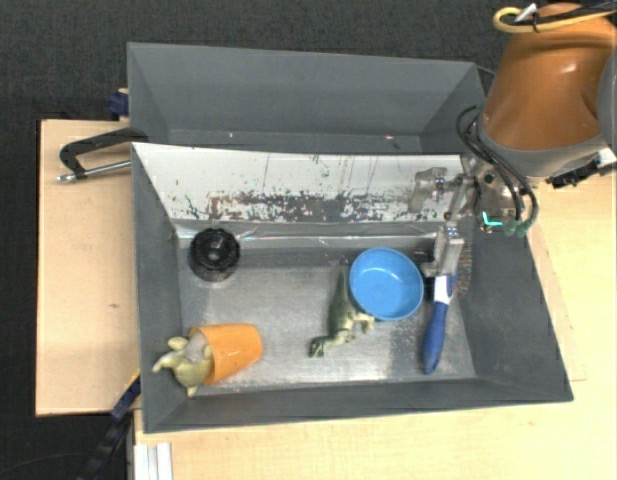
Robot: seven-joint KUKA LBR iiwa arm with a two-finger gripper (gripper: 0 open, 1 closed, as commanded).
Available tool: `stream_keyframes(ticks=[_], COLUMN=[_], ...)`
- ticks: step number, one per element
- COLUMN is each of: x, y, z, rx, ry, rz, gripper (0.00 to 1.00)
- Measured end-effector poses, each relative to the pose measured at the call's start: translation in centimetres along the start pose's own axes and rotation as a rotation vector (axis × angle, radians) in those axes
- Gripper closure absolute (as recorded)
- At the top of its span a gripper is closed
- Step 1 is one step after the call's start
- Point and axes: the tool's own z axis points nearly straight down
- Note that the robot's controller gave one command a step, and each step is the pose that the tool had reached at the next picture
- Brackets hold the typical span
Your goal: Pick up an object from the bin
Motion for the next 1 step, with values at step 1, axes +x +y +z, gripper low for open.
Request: stream_keyframes(ticks=[1], x=[-2.88], y=[0.93], z=[8.07], rx=[0.000], ry=[-0.002], rz=[-0.183], gripper=[0.00])
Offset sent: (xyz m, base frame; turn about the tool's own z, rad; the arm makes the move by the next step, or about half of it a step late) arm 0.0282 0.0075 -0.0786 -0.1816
